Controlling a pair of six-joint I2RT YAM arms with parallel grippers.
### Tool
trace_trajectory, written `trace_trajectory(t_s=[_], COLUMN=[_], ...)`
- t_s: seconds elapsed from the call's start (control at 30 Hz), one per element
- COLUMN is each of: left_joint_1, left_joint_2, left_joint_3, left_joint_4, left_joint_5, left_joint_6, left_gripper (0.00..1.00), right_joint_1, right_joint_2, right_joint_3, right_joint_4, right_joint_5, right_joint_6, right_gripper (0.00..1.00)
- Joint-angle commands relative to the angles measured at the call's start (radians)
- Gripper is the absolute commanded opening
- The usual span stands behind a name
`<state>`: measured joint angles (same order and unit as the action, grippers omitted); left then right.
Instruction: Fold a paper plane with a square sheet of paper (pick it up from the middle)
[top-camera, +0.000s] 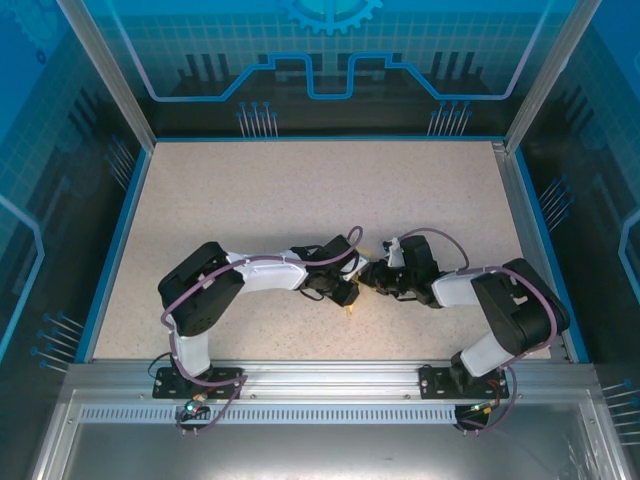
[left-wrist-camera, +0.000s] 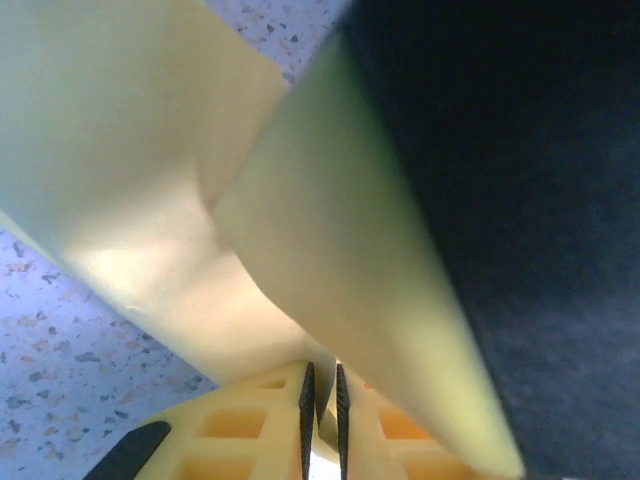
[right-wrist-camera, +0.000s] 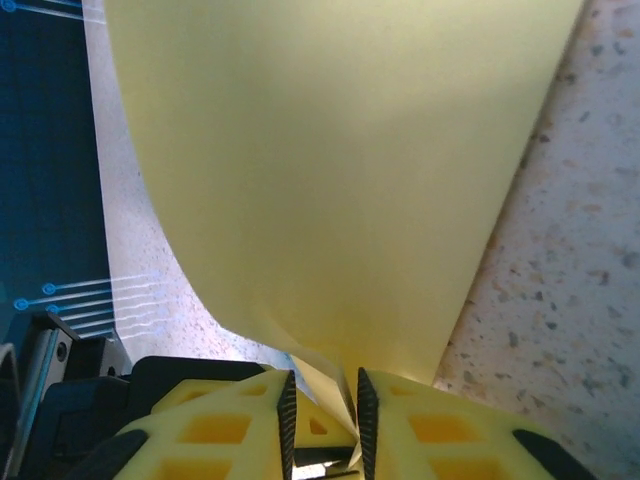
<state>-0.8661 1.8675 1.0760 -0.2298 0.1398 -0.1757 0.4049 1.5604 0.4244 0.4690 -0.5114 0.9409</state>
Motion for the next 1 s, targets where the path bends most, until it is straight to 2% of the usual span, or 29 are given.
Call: trace_trajectory(t_s=[0.0, 0.33, 0.53, 0.67, 0.97], left_joint_1=[-0.008, -0.008, -0.008, -0.008, -0.023], left_joint_2=[0.01, -0.047, -0.118, -0.171, -0.157], left_joint_3=[-0.024, -0.026, -0.059, -0.099, -0.183], left_joint_4=[-0.008, -0.037, -0.045, -0.049, 0.092], left_joint_5=[0.035, 0.042, 0.035, -0.021, 0.017], left_joint_6=[0.027, 0.019, -0.017, -0.073, -0.193], left_gripper=[0.18, 0.24, 0.32, 0.34, 0.35], right_joint_1=[-0.005, -0.006, -0.006, -0.005, -0.001], right_joint_2=[0.02, 0.011, 0.022, 0.025, 0.031], right_joint_3=[-0.006, 0.013, 0.024, 0.022, 0.027], right_joint_4=[0.028, -0.074, -0.095, -0.093, -0.092], right_joint_5=[-0.023, 0.037, 0.046, 0.044, 0.039], right_joint_6=[-0.007, -0.067, -0.087, -0.091, -0.094], right_gripper=[0.15, 0.0, 0.0, 0.0, 0.0])
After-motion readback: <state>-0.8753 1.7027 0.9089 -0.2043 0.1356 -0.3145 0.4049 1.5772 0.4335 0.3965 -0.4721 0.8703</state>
